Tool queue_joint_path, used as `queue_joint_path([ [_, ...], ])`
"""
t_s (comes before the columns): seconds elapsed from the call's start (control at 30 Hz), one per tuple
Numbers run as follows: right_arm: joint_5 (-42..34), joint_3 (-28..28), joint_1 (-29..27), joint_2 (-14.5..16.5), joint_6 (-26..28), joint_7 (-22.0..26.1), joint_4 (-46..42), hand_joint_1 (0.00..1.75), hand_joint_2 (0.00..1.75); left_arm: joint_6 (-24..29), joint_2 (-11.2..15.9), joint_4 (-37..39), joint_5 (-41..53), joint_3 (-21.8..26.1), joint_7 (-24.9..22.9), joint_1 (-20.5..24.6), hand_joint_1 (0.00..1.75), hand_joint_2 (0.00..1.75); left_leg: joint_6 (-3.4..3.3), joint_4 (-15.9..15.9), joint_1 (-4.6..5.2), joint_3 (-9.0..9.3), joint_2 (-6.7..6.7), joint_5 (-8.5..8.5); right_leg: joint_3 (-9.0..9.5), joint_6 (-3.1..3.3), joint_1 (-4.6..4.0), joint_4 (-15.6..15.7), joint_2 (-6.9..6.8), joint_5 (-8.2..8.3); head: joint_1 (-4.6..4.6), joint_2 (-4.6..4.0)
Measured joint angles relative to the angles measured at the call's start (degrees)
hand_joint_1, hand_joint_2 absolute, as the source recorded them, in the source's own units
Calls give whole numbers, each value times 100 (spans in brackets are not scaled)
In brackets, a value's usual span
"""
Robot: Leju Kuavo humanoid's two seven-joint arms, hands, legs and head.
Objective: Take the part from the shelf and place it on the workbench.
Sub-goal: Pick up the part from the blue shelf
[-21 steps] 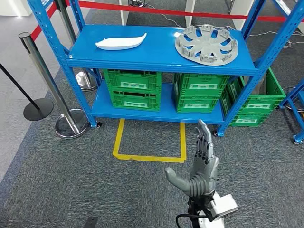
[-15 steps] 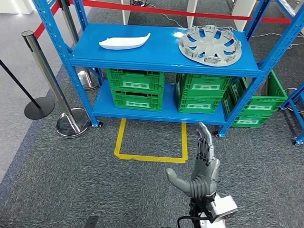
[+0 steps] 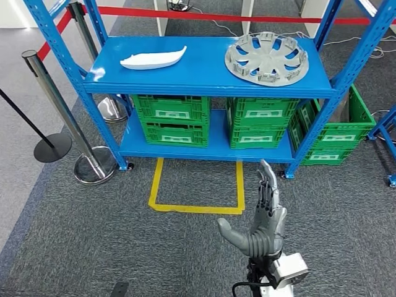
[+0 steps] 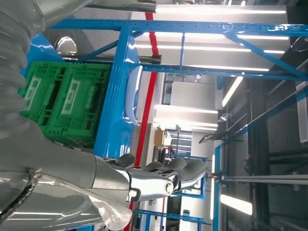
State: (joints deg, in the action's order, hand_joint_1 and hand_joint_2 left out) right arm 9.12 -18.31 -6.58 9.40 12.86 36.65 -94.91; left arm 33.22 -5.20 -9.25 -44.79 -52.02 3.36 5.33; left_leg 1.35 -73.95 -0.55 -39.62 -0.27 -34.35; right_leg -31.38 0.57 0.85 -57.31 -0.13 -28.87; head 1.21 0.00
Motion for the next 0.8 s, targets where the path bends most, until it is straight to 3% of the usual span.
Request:
queue_joint_path([
  [0.03, -7, 1, -8, -1, -4, -2, 4, 0, 175, 0, 4, 1, 0, 0, 0, -1, 0, 0, 11, 164, -17, 49, 0, 172, 23, -11, 5, -2, 7, -17, 1, 0],
  [0.1, -35, 2, -20, -3, -16, -5, 5, 0, 175, -1, 9, 2, -1, -1, 0, 2, 0, 0, 26, 892, -41, 359, 1, 597, 77, -59, 11, -10, 16, -65, 2, 0],
  [0.13, -52, 3, -22, -3, -23, -7, 5, 0, 175, -1, 9, 2, -4, -2, 1, 6, 0, 0, 15, 1221, -41, 499, -1, 713, 86, -91, 5, -21, 21, -88, 6, 0],
  [0.2, -72, 7, -25, -3, -31, -8, 6, 0, 175, -1, 6, 2, -10, -2, 1, 9, 0, 0, -41, 1477, -21, 596, -4, 719, 75, -153, -12, -26, 22, -108, 0, 0],
  [0.27, -78, 9, -28, -4, -34, -8, 5, 0, 175, -1, 7, 3, -16, -2, 1, 1, 0, 0, -132, 1509, -13, 598, -6, 712, 65, -216, -4, -9, 20, -121, -13, 0],
  [0.33, -81, 11, -25, -5, -34, -9, 5, 0, 175, 0, 7, 4, -15, -2, 1, 0, 0, 0, -218, 1542, -21, 632, -3, 708, -23, -264, 7, -191, 18, -252, -33, 0],
  [0.43, -84, 14, -36, -10, -32, -9, 8, 0, 175, 0, 5, 4, -13, -2, 2, 9, 0, 0, -297, 1556, -4, 659, 2, 685, -580, -283, 6, -1248, 17, -693, -58, 0],
  [0.47, -86, 16, -45, -14, -32, -9, 12, 0, 175, 0, 5, 4, -13, -2, 2, 6, 0, 0, -311, 1555, 9, 666, 2, 675, -776, -282, 5, -1560, 17, -759, -57, 0],
  [0.5, -89, 19, -52, -18, -32, -9, 16, 0, 175, 0, 6, 4, -13, -2, 2, 4, 0, 0, -322, 1554, 21, 678, 0, 662, -889, -274, 4, -1689, 17, -720, -56, 0],
  [0.53, -92, 22, -54, -21, -34, -9, 21, 0, 175, 0, 6, 4, -13, -2, 2, 2, 0, 0, -328, 1554, 31, 700, -6, 645, -890, -258, 2, -1589, 17, -566, -57, -1],
  [0.57, -95, 24, -54, -22, -37, -9, 23, 0, 175, 0, 5, 4, -14, -2, 2, 1, 0, 0, -327, 1554, 38, 730, -11, 624, -778, -234, -4, -1279, 17, -333, -57, -1],
  [0.63, -101, 26, -49, -23, -55, -9, 24, 0, 175, -1, 2, 4, -15, -3, 4, 3, 0, 0, -298, 1549, 56, 786, -20, 573, -432, -173, -27, -519, 14, 32, -57, -1],
  [0.7, -104, 27, -49, -25, -84, -9, 24, 0, 175, -6, -2, 4, -17, -5, 8, 6, 0, 0, -242, 1548, 69, 802, -18, 540, -235, -135, -50, -151, 17, 86, -49, 0],
  [0.8, -109, 39, -60, -28, -120, -7, 22, 0, 175, -11, -5, 4, -21, -10, 14, 16, 0, 0, -148, 1536, 62, 818, -9, 499, -171, -94, -41, -77, 33, 50, -37, 0],
])
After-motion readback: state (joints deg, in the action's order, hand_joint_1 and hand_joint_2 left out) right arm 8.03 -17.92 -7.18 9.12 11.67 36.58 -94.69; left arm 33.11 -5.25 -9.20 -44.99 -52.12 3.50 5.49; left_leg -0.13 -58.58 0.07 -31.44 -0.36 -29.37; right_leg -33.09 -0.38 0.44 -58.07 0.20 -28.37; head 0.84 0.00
